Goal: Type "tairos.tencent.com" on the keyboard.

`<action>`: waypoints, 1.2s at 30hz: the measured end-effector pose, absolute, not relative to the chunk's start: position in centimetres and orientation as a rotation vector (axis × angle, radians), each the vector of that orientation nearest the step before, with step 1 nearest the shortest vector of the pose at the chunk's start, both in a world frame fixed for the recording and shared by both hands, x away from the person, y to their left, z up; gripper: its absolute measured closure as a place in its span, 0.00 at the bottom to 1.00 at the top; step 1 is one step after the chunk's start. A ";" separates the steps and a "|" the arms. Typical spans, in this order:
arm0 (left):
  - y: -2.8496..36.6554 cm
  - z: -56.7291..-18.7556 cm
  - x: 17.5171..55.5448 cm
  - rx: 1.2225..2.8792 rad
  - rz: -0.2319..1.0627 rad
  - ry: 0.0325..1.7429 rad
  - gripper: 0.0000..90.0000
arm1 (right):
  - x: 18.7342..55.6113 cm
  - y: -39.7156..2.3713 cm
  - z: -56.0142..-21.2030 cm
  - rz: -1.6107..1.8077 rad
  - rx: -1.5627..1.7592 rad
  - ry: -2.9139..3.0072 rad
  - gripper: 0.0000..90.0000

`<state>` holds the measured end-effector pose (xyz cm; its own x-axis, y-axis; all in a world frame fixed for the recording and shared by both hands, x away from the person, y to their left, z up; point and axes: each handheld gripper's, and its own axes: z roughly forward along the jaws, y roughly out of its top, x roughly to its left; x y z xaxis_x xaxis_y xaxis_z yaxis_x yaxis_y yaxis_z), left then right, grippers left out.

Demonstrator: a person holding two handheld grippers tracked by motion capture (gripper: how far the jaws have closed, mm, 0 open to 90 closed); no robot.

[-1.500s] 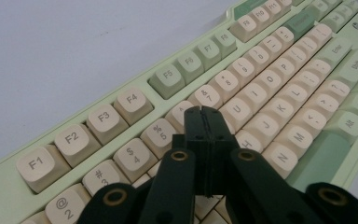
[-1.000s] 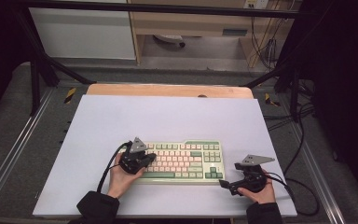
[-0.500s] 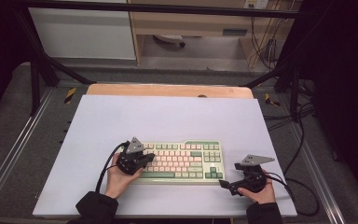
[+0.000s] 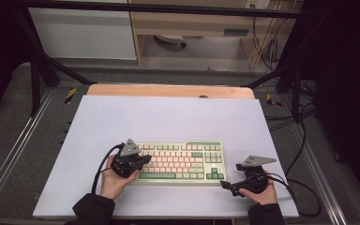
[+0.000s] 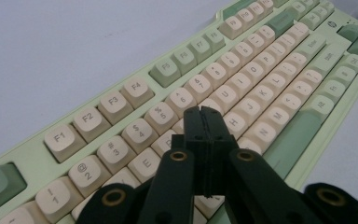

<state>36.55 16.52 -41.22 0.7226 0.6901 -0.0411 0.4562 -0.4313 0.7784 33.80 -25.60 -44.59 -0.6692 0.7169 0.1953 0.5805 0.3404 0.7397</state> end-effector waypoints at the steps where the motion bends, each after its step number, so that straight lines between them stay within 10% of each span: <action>1: 16.5 -41.2 36.6 2.102 0.362 0.866 1.00 | 33.8 -25.6 -44.6 1.236 1.189 2.433 0.01; 36: 21.3 -41.9 35.5 2.080 0.395 0.944 1.00 | 33.8 -25.6 -44.7 1.226 1.182 2.442 0.01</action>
<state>35.49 21.33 -41.91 0.6723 0.7391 -0.0419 0.4888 -0.4008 0.7749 33.80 -25.55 -44.69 -0.6731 0.7147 0.1902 0.5795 0.3499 0.7360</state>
